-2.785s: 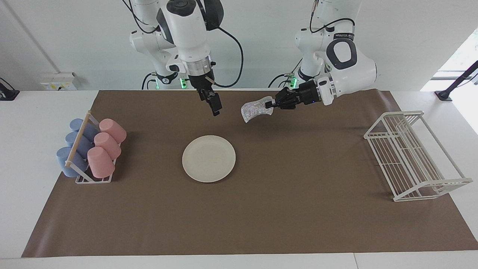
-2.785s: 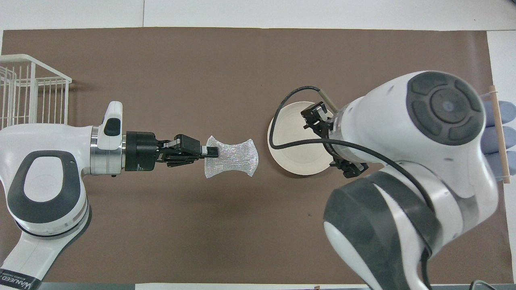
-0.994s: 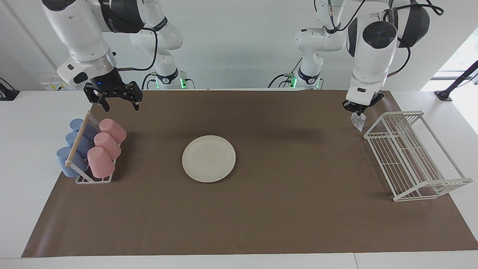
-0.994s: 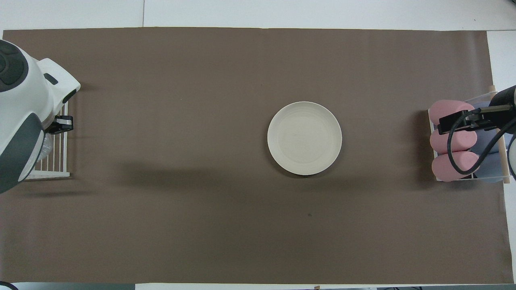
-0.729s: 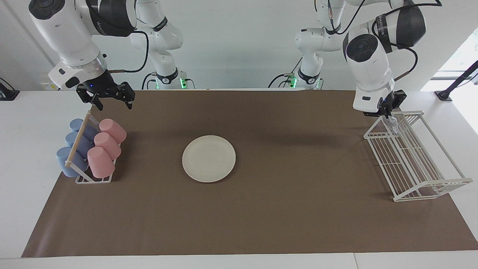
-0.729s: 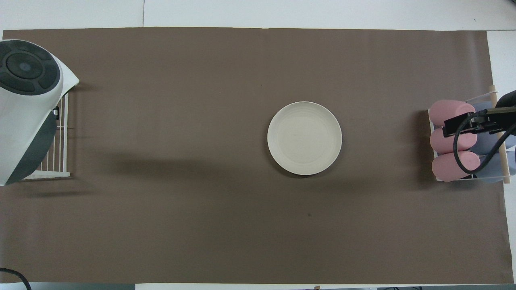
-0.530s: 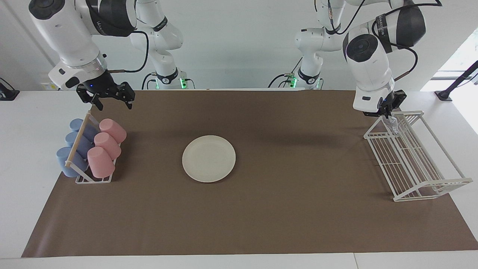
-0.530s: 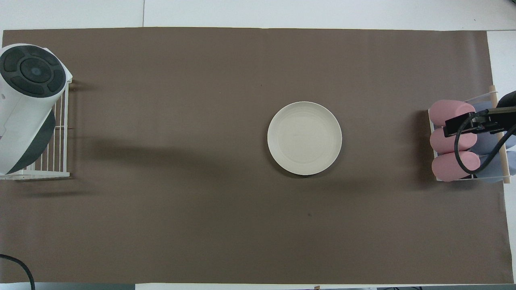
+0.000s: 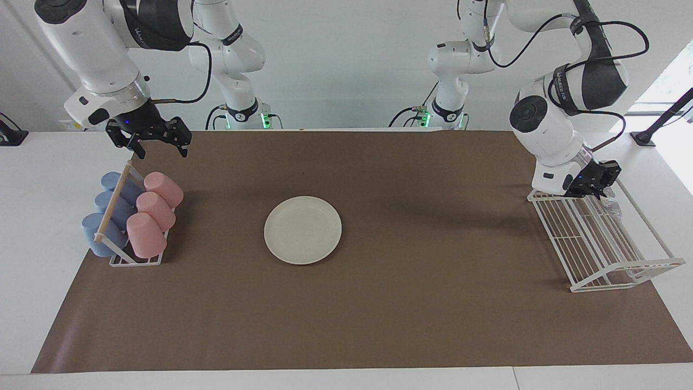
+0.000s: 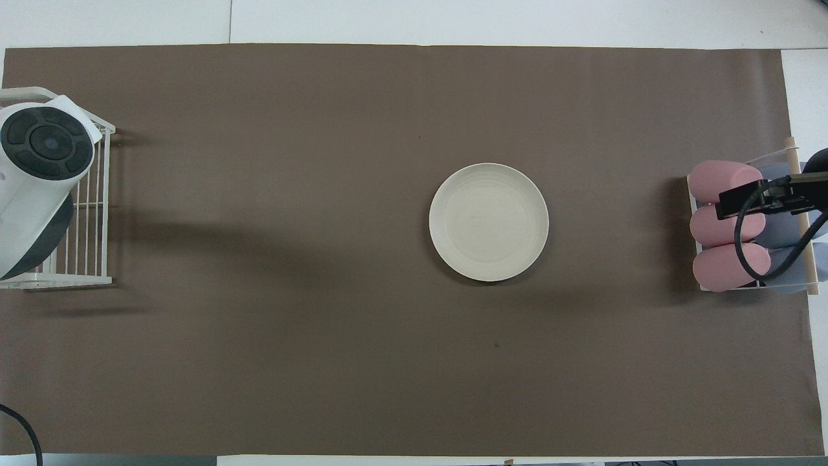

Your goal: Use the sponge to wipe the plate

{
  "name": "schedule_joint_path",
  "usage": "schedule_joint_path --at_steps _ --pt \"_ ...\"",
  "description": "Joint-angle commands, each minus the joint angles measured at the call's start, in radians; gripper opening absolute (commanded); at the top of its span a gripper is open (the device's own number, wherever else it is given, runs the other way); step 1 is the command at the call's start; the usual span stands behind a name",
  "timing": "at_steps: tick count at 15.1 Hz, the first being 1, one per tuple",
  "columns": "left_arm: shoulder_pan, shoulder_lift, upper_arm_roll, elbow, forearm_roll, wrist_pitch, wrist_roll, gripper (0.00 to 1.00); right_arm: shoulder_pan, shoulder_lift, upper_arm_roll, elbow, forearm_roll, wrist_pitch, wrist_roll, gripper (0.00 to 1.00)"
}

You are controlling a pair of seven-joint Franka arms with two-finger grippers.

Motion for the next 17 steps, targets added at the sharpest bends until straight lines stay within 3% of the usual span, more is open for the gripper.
schedule_joint_path --at_steps 1,4,13,14,15,16,17 --pt "-0.001 -0.02 -0.008 -0.043 0.042 0.017 -0.105 0.0 0.004 -0.01 0.002 0.003 -0.003 -0.017 -0.014 1.0" --pt "-0.011 -0.035 -0.009 -0.089 0.042 0.015 -0.16 0.0 0.004 -0.01 0.016 0.005 -0.005 -0.014 -0.013 1.0" --pt "-0.034 -0.036 -0.014 -0.104 -0.023 0.027 -0.216 0.0 0.003 -0.01 0.016 0.011 -0.006 -0.013 -0.01 1.0" --pt "-0.034 -0.036 -0.014 -0.103 -0.025 0.029 -0.216 0.04 0.003 -0.01 0.016 0.01 -0.008 -0.011 -0.01 1.0" --pt "-0.034 -0.036 -0.014 -0.103 -0.027 0.029 -0.216 0.15 0.003 -0.01 0.016 0.01 -0.009 -0.011 -0.01 1.0" --pt "-0.032 -0.035 -0.014 -0.103 -0.027 0.032 -0.216 0.42 0.003 -0.01 0.016 0.01 -0.01 -0.011 -0.01 1.0" --pt "-0.032 -0.035 -0.014 -0.101 -0.03 0.038 -0.217 0.85 0.003 -0.01 0.016 0.01 -0.01 -0.011 -0.01 1.0"
